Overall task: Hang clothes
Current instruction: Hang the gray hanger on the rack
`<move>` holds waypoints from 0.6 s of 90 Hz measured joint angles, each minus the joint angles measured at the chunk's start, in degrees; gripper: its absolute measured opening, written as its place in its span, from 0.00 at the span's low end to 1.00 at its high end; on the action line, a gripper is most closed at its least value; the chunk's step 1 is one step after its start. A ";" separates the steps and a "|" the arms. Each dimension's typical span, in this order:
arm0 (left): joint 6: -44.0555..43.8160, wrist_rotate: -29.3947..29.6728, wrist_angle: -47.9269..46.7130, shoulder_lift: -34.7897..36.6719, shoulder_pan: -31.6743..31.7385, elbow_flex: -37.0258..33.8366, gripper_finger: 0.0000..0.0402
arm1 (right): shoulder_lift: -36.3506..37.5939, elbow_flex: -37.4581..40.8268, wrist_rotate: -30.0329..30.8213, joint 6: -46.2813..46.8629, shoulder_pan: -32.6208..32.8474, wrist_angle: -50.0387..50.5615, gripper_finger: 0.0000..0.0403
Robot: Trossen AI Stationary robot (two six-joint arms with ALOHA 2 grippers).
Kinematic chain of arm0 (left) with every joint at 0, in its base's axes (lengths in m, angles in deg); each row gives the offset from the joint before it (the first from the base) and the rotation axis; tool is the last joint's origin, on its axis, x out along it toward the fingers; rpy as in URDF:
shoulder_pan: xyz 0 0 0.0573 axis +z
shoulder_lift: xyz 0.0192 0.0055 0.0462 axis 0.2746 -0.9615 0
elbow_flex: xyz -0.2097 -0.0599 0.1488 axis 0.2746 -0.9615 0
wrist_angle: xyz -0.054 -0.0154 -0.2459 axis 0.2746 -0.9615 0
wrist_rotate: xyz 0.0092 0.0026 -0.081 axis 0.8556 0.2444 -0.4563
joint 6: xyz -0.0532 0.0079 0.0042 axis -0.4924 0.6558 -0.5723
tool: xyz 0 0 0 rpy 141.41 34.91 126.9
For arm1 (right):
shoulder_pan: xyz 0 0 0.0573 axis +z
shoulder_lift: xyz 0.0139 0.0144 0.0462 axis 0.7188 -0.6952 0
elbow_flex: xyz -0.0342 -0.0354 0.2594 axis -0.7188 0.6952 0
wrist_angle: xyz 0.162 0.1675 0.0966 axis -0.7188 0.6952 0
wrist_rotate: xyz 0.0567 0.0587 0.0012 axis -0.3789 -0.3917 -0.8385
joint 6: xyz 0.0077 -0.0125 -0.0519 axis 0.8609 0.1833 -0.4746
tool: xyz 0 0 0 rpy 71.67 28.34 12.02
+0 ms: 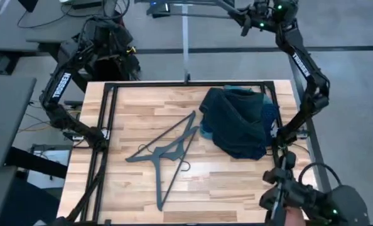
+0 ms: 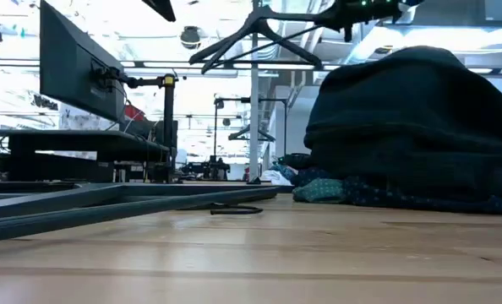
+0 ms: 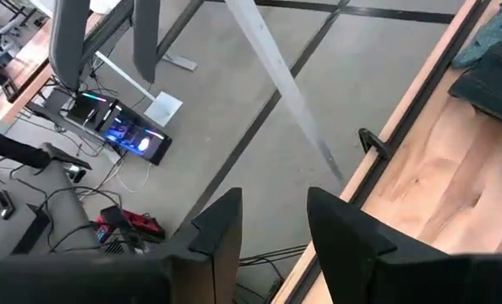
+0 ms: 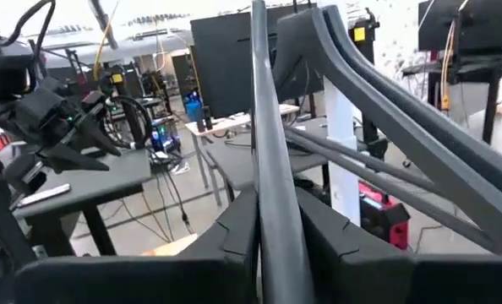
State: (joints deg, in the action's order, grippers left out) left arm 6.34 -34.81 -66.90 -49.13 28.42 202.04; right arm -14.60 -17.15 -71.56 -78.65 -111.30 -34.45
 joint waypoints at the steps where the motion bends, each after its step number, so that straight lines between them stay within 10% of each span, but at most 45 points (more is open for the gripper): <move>1: -0.11 -0.15 -0.03 0.00 0.00 0.00 0.30 | 0.01 0.00 0.00 0.11 -0.09 0.21 0.17; 29: -5.38 -6.58 -5.21 -0.34 0.00 0.00 0.30 | 6.41 -0.09 0.38 -8.91 -3.77 20.52 0.51; 54: -19.51 -10.44 -14.95 0.21 -6.37 -7.68 0.27 | 12.89 -0.09 0.79 -20.68 -1.00 45.30 0.57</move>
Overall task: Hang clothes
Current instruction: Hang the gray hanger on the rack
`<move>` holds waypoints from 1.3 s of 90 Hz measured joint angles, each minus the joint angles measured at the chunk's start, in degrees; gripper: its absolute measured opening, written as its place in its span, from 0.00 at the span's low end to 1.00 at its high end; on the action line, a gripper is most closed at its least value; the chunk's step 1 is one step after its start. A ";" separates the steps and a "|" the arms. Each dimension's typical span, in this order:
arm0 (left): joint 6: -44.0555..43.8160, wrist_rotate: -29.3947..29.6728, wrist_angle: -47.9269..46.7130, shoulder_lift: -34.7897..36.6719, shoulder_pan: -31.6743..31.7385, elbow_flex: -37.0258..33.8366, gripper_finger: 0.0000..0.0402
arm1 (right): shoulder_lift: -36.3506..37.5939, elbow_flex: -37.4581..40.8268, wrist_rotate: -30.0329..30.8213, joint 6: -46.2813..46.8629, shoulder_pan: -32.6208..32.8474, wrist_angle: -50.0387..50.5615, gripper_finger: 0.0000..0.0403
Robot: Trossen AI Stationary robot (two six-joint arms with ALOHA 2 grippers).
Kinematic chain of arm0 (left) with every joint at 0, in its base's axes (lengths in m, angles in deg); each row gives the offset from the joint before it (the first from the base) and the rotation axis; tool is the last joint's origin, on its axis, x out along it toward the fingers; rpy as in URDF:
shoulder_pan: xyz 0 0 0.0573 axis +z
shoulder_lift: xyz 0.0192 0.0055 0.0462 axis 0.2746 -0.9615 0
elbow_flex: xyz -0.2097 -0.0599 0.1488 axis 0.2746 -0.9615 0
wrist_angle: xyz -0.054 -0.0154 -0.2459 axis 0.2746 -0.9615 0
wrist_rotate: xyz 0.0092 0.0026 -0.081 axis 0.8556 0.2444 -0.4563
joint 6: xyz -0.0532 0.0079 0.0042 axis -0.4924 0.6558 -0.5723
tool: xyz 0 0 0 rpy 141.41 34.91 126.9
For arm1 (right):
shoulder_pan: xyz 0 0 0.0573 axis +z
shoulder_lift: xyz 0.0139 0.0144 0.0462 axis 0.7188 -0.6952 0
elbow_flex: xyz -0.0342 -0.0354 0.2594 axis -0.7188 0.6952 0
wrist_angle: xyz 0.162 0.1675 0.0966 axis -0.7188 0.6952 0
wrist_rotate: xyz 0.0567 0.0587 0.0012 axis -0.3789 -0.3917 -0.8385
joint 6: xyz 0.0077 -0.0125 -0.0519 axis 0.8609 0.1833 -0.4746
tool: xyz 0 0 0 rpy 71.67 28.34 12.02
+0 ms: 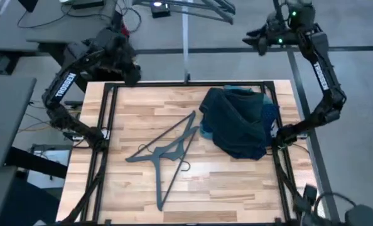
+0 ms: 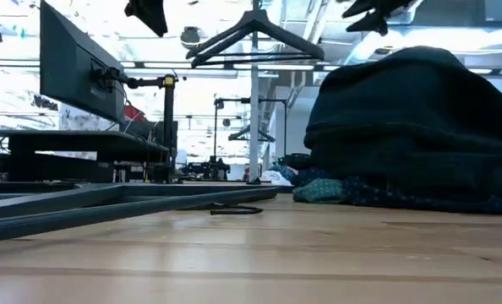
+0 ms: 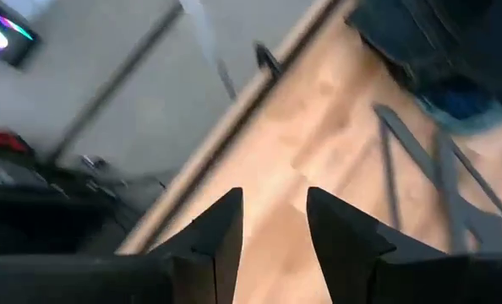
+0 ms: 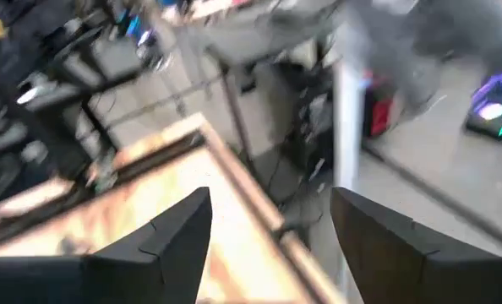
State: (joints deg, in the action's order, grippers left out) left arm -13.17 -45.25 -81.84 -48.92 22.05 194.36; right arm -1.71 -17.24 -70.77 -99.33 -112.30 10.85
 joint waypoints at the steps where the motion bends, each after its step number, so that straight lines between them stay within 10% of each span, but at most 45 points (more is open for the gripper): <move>1: -0.59 0.00 0.11 0.19 -0.67 -0.94 0.27 | 0.17 0.00 0.00 -0.44 0.28 0.90 0.56; 45: -22.27 0.00 30.22 -0.68 -32.50 -40.61 0.23 | 5.71 11.34 -0.20 -5.57 15.34 11.94 0.56; 117: -34.77 -7.98 42.49 -22.08 -36.77 -45.70 0.44 | 7.17 15.58 1.05 -7.13 23.84 11.13 0.56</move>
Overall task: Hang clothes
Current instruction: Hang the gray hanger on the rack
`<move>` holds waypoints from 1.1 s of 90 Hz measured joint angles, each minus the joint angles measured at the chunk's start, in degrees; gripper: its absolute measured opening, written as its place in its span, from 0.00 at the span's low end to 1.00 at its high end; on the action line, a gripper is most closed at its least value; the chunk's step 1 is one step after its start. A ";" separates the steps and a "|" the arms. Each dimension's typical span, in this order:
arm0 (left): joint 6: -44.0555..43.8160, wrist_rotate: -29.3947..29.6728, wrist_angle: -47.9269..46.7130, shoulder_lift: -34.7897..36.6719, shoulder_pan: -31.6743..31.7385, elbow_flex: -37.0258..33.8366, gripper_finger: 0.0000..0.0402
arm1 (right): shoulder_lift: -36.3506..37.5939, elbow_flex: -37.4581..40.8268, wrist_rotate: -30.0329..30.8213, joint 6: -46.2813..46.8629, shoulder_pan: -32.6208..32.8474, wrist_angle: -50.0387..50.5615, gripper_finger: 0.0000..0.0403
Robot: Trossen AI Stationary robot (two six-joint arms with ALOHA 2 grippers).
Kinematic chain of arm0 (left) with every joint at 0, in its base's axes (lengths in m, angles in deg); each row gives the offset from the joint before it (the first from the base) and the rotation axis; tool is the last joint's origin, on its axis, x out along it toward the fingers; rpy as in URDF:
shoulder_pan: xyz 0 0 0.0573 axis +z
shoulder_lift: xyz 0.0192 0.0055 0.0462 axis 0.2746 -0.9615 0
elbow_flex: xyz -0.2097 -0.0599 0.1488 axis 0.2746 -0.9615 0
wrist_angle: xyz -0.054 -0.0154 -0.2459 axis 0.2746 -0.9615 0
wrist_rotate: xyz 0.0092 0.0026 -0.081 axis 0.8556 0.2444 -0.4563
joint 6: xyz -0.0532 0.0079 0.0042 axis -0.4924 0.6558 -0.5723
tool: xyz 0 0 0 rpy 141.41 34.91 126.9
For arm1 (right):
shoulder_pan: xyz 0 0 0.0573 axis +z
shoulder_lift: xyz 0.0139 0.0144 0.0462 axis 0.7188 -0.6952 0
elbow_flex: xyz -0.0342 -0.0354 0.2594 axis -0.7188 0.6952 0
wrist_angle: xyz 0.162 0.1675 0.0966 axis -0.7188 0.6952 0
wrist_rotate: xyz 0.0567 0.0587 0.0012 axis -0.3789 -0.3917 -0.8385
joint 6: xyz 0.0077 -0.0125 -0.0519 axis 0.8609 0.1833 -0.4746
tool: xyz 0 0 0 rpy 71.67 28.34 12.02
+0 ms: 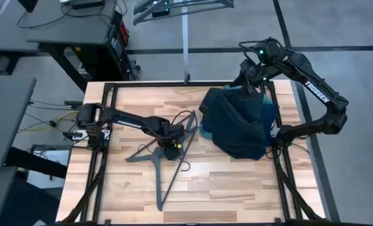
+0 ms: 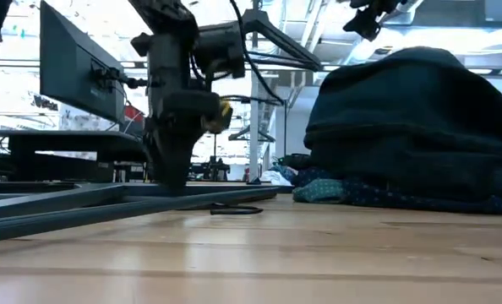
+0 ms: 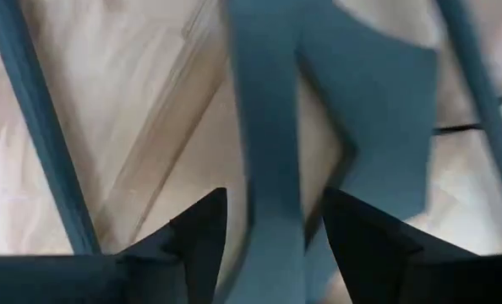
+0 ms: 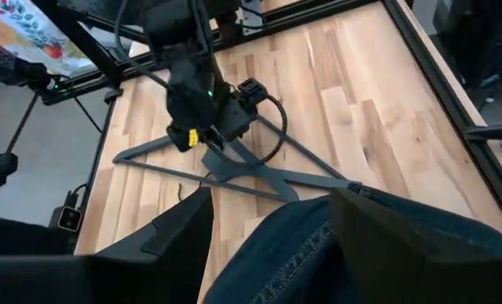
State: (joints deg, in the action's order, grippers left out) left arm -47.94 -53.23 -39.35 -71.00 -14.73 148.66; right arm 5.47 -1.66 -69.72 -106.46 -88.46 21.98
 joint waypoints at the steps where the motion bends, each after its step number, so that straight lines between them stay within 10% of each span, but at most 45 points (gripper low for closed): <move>1: -0.05 -0.01 0.01 -0.25 -0.02 0.00 0.44 | 0.00 0.00 0.00 -0.01 0.00 0.03 0.56; 27: 3.06 2.05 -5.12 -0.32 -0.14 1.35 0.16 | -0.02 0.00 0.22 8.55 0.00 0.92 0.56; 66: 15.97 22.52 -34.41 5.10 -0.18 27.07 0.16 | -1.59 -0.07 0.72 16.10 -0.61 -0.31 0.56; 99: 30.17 38.21 -37.01 5.04 0.41 42.62 0.16 | -8.94 -0.04 -5.66 27.38 2.32 -13.89 0.56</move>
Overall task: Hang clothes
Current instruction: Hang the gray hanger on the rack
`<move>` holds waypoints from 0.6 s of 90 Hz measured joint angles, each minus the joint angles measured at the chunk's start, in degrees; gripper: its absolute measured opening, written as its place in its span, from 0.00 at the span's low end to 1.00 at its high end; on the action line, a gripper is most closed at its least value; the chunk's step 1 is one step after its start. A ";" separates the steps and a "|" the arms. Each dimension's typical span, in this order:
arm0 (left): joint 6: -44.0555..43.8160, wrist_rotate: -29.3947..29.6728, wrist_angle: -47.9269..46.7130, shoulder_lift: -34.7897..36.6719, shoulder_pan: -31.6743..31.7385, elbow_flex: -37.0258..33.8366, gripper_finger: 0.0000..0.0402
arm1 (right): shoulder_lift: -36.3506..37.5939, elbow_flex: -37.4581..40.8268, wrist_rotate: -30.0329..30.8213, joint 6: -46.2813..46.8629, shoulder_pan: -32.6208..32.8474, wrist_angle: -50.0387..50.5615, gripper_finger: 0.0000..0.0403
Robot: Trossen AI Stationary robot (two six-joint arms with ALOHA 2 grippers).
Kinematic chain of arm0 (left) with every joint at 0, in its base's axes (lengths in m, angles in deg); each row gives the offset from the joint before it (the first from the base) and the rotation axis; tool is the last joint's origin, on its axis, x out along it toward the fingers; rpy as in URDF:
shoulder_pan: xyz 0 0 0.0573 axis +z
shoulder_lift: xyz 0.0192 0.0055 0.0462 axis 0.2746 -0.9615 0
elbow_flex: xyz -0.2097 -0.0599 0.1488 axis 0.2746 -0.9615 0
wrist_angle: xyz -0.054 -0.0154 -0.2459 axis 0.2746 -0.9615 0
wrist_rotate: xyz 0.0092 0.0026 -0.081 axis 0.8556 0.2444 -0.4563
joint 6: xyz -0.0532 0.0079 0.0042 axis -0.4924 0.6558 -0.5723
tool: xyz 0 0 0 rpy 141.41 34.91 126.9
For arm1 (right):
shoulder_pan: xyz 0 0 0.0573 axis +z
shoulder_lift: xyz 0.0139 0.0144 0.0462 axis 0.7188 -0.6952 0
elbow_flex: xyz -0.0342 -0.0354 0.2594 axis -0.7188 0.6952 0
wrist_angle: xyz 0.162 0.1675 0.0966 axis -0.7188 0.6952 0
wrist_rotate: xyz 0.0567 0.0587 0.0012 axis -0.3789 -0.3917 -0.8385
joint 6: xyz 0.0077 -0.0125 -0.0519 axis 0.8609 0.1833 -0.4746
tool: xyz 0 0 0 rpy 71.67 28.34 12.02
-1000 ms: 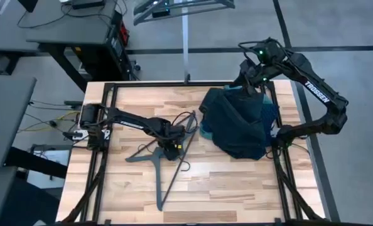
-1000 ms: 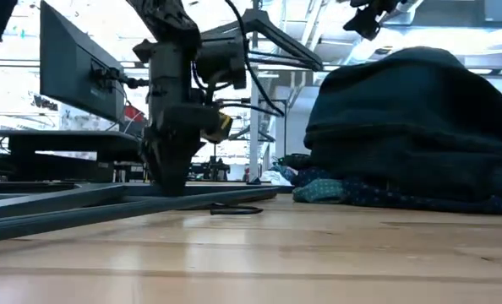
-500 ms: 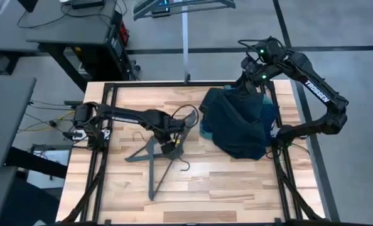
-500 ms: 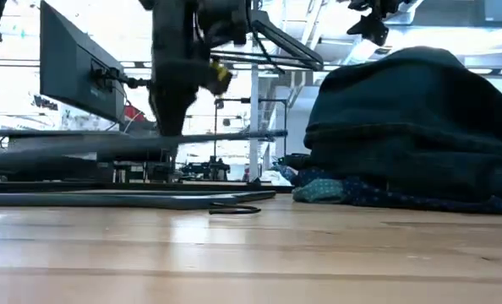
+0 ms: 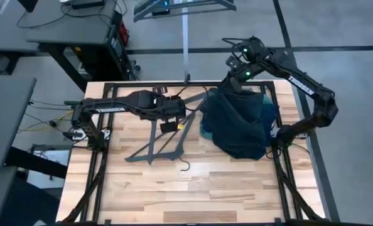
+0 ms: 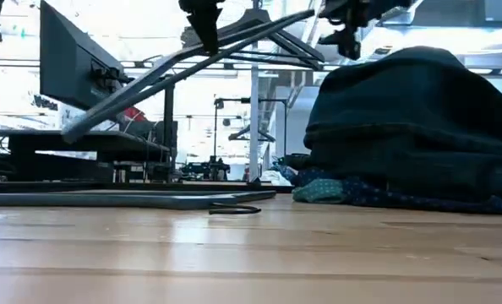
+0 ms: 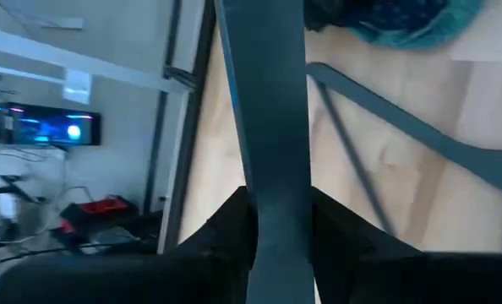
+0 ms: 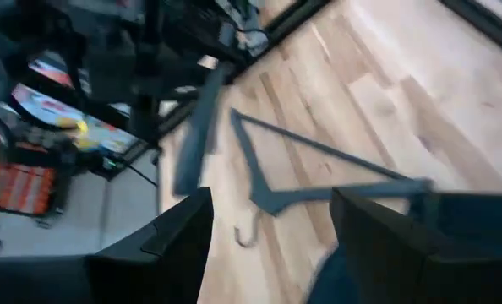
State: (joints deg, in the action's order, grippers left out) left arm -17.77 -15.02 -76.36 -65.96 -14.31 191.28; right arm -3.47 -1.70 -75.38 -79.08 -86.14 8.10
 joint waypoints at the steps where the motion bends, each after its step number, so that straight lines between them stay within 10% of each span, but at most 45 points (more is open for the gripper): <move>1: 0.13 0.06 -0.01 0.00 0.10 0.00 0.16 | -0.11 0.00 -0.17 0.54 0.15 -0.58 0.56; 54: 1.38 0.49 0.02 -0.02 2.56 -0.48 0.16 | -4.72 -0.02 2.51 12.13 7.44 -14.16 0.55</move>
State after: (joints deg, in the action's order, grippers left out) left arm -16.38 -14.53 -76.34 -65.98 -11.75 190.81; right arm -8.19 -1.72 -72.87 -66.95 -78.69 -6.06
